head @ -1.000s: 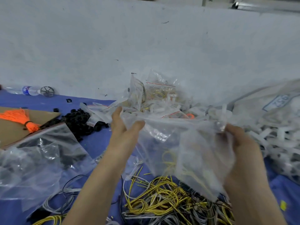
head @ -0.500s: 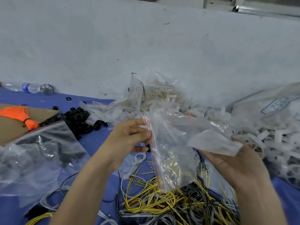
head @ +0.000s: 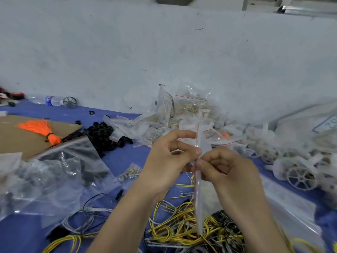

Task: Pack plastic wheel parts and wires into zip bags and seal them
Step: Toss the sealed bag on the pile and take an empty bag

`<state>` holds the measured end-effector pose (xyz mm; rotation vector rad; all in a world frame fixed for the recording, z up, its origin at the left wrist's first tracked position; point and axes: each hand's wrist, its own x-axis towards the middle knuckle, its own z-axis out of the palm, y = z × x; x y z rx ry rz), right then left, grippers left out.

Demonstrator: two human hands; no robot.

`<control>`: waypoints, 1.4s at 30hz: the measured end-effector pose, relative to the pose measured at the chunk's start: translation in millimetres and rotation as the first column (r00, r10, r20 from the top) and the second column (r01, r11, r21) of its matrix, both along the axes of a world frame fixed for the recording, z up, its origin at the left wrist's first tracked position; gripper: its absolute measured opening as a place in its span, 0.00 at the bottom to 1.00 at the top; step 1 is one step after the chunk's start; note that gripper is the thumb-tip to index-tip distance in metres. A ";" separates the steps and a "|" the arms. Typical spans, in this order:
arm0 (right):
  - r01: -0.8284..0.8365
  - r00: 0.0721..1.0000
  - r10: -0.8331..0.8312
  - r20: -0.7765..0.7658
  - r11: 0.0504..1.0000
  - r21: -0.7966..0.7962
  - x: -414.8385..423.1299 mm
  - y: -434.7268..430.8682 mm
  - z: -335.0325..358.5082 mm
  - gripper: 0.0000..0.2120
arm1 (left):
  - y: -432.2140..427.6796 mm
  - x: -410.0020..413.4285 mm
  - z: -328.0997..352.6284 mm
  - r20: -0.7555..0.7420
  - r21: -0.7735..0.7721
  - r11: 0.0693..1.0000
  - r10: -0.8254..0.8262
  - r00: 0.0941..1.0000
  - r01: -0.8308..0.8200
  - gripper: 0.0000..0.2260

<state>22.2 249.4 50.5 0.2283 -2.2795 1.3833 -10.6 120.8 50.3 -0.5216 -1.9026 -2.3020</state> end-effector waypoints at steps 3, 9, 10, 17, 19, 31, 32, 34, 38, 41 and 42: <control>-0.022 0.999 0.021 -0.034 0.999 -0.026 2.3 2.2 3.5 0.06 | -2.8 2.7 3.3 -0.055 -0.052 0.999 -0.017 0.998 0.014 0.09; -0.085 0.995 0.092 0.046 0.985 -0.148 -1.3 11.2 1.7 0.10 | -11.9 -2.2 2.2 -0.110 -0.085 0.996 0.019 0.994 -0.028 0.07; -0.031 0.998 0.042 0.050 0.981 -0.193 -2.6 18.7 1.9 0.11 | -17.7 -4.1 0.9 -0.115 -0.077 0.995 0.049 0.992 -0.058 0.06; 0.101 0.994 -0.096 0.044 0.989 -0.107 -4.5 51.9 6.7 0.08 | -112.7 -113.9 -39.9 -0.077 -0.804 0.551 0.275 0.958 -0.223 0.07; 0.035 0.998 -0.029 0.059 0.993 -0.112 -4.8 45.5 5.5 0.07 | -150.8 -148.8 -64.2 -0.144 -0.975 0.110 0.342 0.929 -0.192 0.07; -0.090 0.994 0.092 0.061 0.996 -0.028 -16.3 21.5 -12.7 0.09 | -190.4 -172.4 -86.6 -0.455 -0.767 -0.582 0.194 0.869 -0.271 0.08; -0.084 0.993 0.084 0.079 0.996 -0.012 -19.1 21.6 -15.4 0.09 | -186.8 -171.3 -81.0 -0.449 -0.812 -0.501 0.207 0.869 -0.300 0.06; -0.063 0.991 0.058 0.122 0.998 0.031 -24.3 21.8 -20.5 0.09 | -171.7 -163.0 -65.2 -0.364 -0.923 -0.227 0.264 0.893 -0.309 0.06; -0.063 0.981 0.044 0.187 0.993 0.096 -25.7 13.3 -25.4 0.10 | -104.2 -101.0 -9.7 -0.308 -0.660 0.618 0.295 0.904 -0.427 0.04; -0.125 0.968 0.101 0.228 0.988 0.093 -20.7 0.5 -23.4 0.09 | -51.9 -22.7 22.7 -0.424 -0.409 0.897 -0.024 0.905 -0.167 0.08; -0.145 0.964 0.126 0.236 0.987 0.067 -18.0 -3.7 -21.2 0.09 | -39.8 -0.9 24.9 -0.472 -0.480 0.868 -0.132 0.872 -0.128 0.11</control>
